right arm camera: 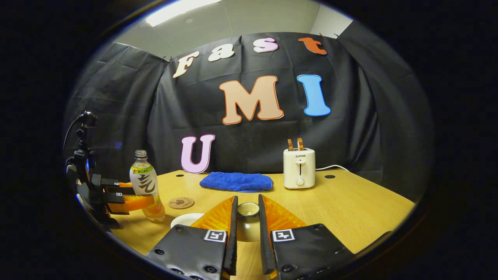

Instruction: Open the teacup lid with one hand, grasp the water bottle and pour water into the teacup with the other hand; after pouring, place the water bottle on the coaster and then close the teacup lid.

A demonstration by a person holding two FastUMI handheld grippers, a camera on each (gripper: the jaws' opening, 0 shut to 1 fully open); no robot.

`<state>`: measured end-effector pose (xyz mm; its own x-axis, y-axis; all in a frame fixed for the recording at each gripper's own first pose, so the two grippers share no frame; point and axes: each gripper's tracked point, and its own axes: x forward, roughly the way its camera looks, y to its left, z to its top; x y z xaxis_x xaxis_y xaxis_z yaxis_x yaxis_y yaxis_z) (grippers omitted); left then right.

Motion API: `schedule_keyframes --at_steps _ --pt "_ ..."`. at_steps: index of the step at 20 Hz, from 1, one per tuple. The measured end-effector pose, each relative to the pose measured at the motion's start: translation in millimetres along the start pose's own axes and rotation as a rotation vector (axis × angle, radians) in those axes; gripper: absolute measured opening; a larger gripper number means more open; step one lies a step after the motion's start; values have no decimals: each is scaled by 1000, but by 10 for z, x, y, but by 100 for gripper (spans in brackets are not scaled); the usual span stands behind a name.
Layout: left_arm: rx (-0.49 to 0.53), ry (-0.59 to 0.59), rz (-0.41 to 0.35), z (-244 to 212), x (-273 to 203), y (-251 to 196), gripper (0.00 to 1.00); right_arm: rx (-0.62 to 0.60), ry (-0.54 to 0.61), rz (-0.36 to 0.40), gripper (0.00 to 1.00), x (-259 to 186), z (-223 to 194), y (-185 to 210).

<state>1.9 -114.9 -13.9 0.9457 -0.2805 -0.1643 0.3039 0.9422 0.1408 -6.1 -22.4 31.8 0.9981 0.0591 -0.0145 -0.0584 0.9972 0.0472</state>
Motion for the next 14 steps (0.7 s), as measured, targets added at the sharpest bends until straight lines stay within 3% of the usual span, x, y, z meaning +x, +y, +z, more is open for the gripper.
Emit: schedule_keyframes --at_steps 7,14 --pt "232 51 24 -28 60 -25 54 13 8 -2 28 -10 -11 -28" --pt "457 63 -22 -38 101 -205 54 24 19 21 28 1 -61 29"
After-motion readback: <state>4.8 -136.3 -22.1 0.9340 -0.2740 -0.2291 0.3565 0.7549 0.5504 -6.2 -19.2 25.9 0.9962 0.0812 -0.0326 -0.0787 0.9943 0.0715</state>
